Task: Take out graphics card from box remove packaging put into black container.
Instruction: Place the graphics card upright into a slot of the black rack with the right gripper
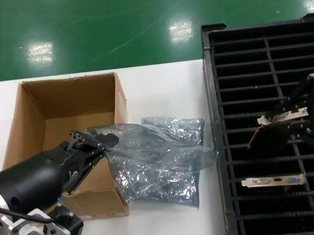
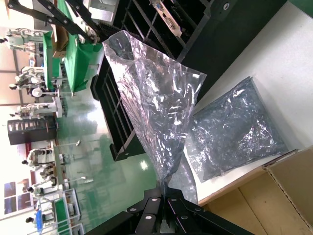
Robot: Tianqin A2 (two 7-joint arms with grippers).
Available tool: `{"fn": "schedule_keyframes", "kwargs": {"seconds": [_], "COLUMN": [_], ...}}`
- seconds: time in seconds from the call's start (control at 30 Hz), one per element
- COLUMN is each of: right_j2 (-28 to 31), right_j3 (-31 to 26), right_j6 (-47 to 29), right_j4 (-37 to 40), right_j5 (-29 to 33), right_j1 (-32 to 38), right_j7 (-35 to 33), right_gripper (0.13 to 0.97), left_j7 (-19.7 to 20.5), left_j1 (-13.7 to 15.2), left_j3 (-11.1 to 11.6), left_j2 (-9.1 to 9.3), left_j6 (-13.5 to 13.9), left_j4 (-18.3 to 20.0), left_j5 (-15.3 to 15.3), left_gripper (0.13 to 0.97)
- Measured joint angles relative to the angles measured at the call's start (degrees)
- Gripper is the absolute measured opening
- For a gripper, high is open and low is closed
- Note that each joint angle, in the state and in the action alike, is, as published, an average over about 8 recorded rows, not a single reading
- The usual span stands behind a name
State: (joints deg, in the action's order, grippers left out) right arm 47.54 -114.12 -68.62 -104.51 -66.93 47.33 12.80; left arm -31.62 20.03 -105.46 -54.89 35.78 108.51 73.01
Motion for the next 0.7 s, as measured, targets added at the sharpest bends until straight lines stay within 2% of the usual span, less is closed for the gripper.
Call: {"fn": "schedule_keyframes", "kwargs": {"seconds": [0.3, 0.7], "right_j2": [-2.3, -2.6], "right_j3": [-1.7, -1.5], "right_j6": [0.3, -0.3], "right_j4": [2.0, 3.0], "right_j5": [2.3, 2.3], "right_j1": [0.6, 1.0], "right_j7": [-0.5, 0.4], "right_gripper": [0.180, 0.180], "left_j7": [0.0, 0.0], "left_j1": [0.0, 0.0], "left_j3": [0.0, 0.0], "left_j2": [0.00, 0.00], "left_j6": [0.0, 0.0], "left_j4": [0.0, 0.0], "left_j5": [0.0, 0.0], "left_gripper": [0.139, 0.139]}}
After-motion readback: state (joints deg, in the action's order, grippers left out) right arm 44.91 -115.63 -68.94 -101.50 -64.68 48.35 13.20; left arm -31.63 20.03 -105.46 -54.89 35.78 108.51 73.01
